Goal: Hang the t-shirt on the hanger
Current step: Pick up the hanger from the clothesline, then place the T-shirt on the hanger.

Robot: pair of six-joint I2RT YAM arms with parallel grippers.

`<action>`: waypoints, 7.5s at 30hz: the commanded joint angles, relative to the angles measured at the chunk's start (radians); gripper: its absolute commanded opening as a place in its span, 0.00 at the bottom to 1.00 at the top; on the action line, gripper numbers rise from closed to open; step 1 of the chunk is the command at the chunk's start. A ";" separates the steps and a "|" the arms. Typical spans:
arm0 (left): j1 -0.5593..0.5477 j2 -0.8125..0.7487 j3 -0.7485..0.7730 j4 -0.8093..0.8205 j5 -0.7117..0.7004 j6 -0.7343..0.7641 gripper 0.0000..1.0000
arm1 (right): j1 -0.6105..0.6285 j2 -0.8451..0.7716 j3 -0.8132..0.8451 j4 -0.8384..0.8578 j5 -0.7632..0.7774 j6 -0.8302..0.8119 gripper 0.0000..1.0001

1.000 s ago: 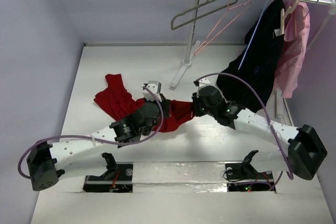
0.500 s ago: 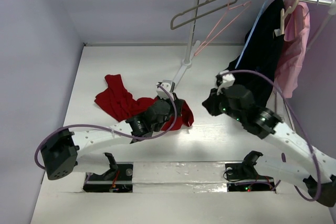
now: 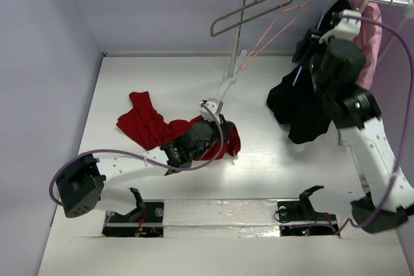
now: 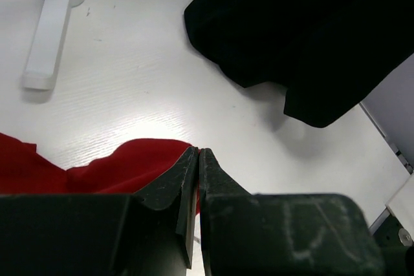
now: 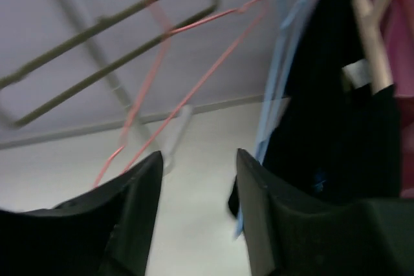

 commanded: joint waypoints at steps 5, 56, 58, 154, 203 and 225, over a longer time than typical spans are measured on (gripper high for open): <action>0.004 -0.011 0.017 0.126 0.048 0.055 0.00 | -0.357 0.264 0.238 -0.084 -0.218 -0.031 0.59; 0.053 -0.015 0.031 0.120 0.050 0.088 0.00 | -0.438 0.088 -0.199 0.172 -0.397 0.038 0.00; 0.062 -0.015 0.037 0.118 0.047 0.088 0.00 | -0.438 0.030 -0.253 0.192 -0.401 0.065 0.00; -0.185 -0.265 0.255 -0.204 -0.142 0.064 0.00 | 0.208 -0.242 -0.946 0.911 -0.571 0.329 0.00; 0.114 -0.087 0.315 -0.175 -0.084 -0.269 0.63 | 0.280 -0.417 -1.098 1.081 -0.510 0.181 0.00; 0.114 -0.058 0.240 0.025 -0.001 -0.318 0.27 | 0.317 -0.271 -1.037 1.094 -0.506 0.170 0.00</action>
